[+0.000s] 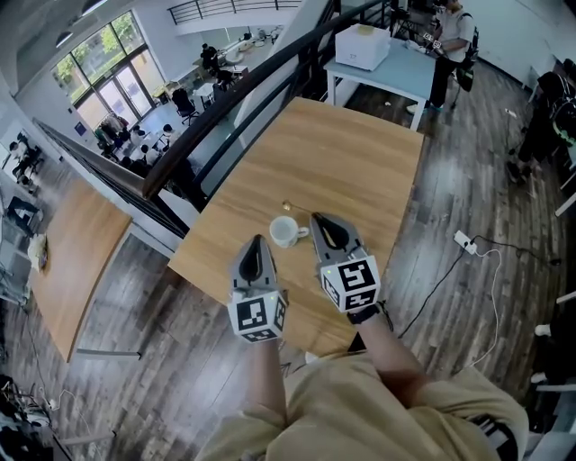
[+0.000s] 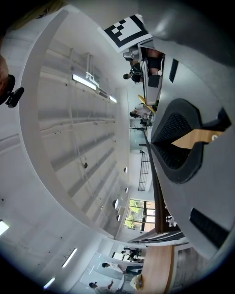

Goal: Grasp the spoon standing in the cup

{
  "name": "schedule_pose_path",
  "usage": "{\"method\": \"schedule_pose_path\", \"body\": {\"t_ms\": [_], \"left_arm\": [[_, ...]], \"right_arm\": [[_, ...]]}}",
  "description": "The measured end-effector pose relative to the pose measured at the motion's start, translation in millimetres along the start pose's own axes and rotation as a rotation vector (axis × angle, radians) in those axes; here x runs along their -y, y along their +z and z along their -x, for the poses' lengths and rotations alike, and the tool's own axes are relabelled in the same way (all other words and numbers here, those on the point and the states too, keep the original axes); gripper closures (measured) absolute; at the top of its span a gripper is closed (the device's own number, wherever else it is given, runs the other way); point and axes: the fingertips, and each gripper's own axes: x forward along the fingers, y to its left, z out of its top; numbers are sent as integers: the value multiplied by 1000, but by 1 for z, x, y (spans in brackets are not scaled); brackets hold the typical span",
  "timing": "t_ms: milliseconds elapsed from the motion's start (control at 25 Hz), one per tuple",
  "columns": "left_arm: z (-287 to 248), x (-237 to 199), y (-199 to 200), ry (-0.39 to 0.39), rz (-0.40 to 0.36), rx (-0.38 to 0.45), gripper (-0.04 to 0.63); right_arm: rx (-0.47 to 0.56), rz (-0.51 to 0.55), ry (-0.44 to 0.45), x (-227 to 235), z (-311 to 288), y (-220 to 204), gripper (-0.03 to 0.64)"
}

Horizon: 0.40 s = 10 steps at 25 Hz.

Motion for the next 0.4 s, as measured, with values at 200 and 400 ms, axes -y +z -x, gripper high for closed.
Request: {"method": "schedule_pose_path", "body": {"t_ms": [200,400], "left_arm": [[-14,-5,-27,36,23,-46,583],[-44,-18,-65,64,34,-120,584]], "right_arm": [[-57,-3,22,9,-18,-27,600],[-127,-13,28,28,-54,-64,600]]}}
